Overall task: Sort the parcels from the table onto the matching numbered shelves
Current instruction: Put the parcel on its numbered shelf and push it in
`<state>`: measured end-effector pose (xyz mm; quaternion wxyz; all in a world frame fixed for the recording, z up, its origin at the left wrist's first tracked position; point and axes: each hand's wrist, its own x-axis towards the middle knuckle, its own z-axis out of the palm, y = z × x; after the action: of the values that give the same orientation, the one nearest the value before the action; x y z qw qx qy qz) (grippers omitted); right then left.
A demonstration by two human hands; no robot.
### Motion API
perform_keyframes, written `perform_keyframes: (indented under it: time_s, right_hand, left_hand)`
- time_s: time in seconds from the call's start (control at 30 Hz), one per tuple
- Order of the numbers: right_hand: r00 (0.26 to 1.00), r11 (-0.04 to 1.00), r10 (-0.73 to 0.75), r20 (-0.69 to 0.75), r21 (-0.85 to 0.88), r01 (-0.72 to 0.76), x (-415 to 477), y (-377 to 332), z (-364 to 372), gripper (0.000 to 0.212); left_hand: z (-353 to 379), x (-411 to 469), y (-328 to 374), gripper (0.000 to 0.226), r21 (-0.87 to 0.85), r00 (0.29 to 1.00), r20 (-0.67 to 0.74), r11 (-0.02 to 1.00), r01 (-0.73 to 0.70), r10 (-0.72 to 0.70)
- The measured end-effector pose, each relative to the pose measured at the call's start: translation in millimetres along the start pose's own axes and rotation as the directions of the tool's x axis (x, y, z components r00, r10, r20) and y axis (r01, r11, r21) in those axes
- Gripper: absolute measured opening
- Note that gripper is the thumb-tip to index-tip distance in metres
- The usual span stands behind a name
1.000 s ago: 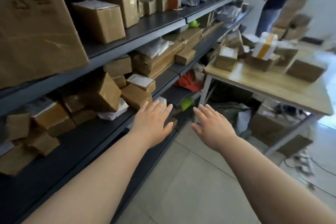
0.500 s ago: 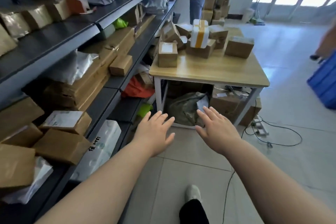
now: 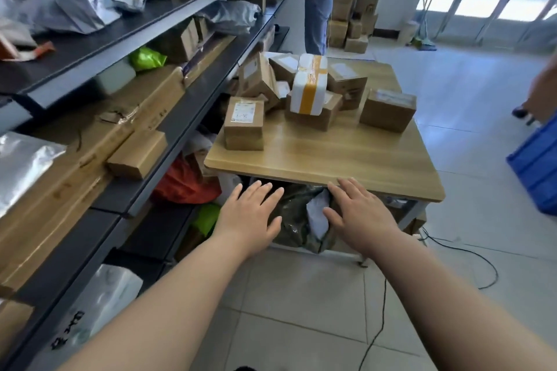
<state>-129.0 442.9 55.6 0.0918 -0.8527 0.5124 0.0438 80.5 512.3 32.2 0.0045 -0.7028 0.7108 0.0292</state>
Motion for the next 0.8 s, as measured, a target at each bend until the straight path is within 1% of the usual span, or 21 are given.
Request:
perform_keyframes:
  time_s: [0.13, 0.27, 0.47, 0.63, 0.8]
  right_hand:
    - [0.999, 1.000, -0.019, 0.026, 0.020, 0.019, 34, 10, 2, 0.062]
    - [0.998, 0.999, -0.002, 0.056, 0.032, 0.001, 77, 20, 8, 0.061]
    - [0.995, 1.000, 0.004, 0.097, 0.030, -0.007, 168, 17, 5, 0.061]
    - [0.996, 0.999, 0.001, 0.090, 0.037, -0.004, 251, 8, -13, 0.062]
    - [0.998, 0.996, 0.032, 0.061, 0.076, -0.037, 310, 2, -27, 0.061]
  left_hand:
    - [9, 40, -13, 0.060, 0.004, 0.998, 0.044, 0.999, 0.035, -0.035]
    - [20, 80, -32, 0.060, -0.010, 0.996, 0.074, 0.999, 0.051, -0.050]
    - [34, 157, -76, 0.059, -0.040, 0.995, 0.084, 0.998, 0.058, -0.054]
    - [32, 229, -123, 0.060, -0.050, 0.991, 0.124, 0.997, 0.055, -0.048]
    - [17, 292, -152, 0.060, -0.065, 0.994, 0.107, 0.998, 0.020, -0.013]
